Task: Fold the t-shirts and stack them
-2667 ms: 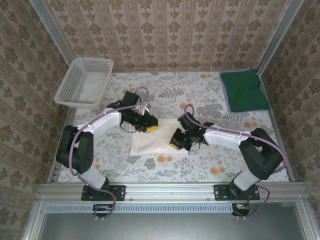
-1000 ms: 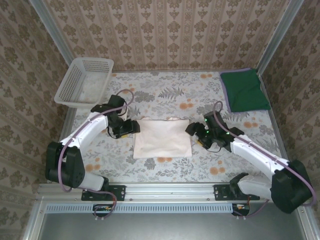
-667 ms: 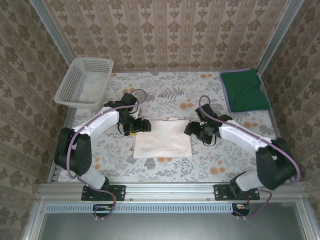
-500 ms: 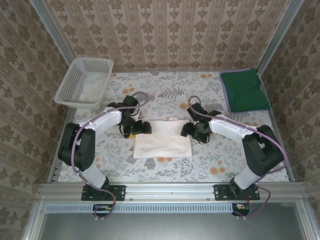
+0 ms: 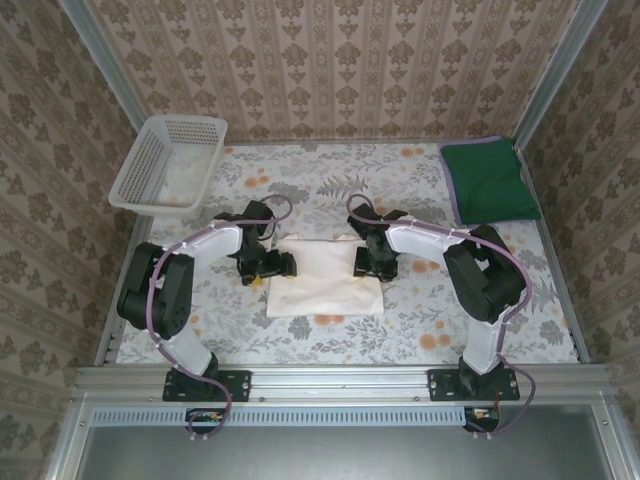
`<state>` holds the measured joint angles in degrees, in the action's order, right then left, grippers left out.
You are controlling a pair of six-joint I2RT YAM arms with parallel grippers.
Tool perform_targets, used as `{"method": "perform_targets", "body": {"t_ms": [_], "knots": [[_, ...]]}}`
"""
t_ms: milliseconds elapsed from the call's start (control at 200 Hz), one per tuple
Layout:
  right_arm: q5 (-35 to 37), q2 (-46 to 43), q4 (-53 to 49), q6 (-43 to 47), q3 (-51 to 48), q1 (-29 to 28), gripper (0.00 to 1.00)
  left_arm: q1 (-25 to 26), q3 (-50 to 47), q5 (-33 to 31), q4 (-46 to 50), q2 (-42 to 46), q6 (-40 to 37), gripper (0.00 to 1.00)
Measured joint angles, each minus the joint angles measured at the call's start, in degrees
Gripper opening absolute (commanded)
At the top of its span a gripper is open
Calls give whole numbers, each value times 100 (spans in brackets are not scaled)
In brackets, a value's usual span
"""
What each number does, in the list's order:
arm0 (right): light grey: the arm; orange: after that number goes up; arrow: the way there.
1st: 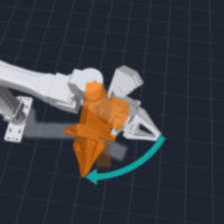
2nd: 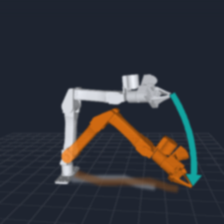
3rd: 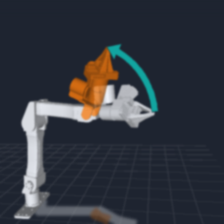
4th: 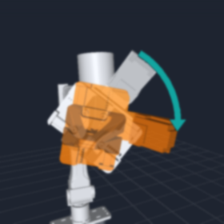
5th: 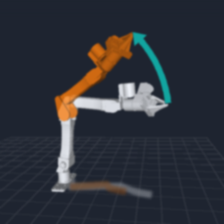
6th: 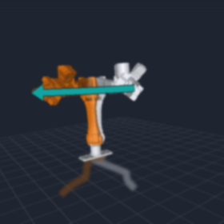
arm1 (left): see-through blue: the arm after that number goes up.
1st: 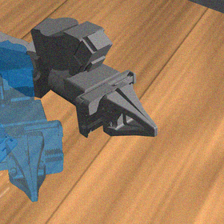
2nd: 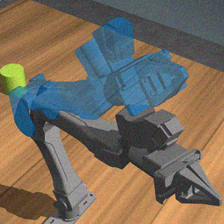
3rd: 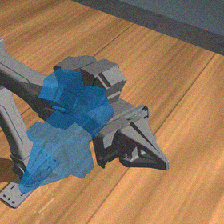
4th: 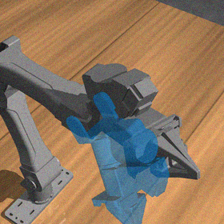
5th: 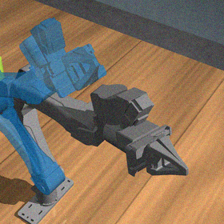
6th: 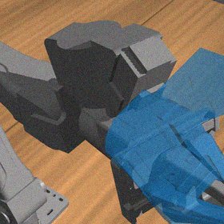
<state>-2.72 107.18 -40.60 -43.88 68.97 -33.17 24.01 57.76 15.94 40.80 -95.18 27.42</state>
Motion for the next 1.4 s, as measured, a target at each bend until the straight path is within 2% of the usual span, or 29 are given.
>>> {"method": "perform_targets", "body": {"t_ms": [165,280,335,645,980,1195,1400], "knots": [[-15,7,151,39,9,-61,17,-70,13,-304,140,688,0,88],[105,33,109,122,114,-92,9,-70,48,-476,197,1226,4,89],[203,68,90,160,190,-85,0,-70,48,-544,214,1432,4,90],[723,249,-149,476,929,297,0,-76,-219,-610,264,1729,98,90],[1029,284,-595,933,1869,1547,0,-76,-358,-457,315,1803,131,90],[1141,752,-1062,1226,3477,2065,0,-76,-378,-367,365,1799,129,91],[1115,1832,-1644,1329,5495,2378,0,-149,-251,-328,481,1504,87,91]]}}
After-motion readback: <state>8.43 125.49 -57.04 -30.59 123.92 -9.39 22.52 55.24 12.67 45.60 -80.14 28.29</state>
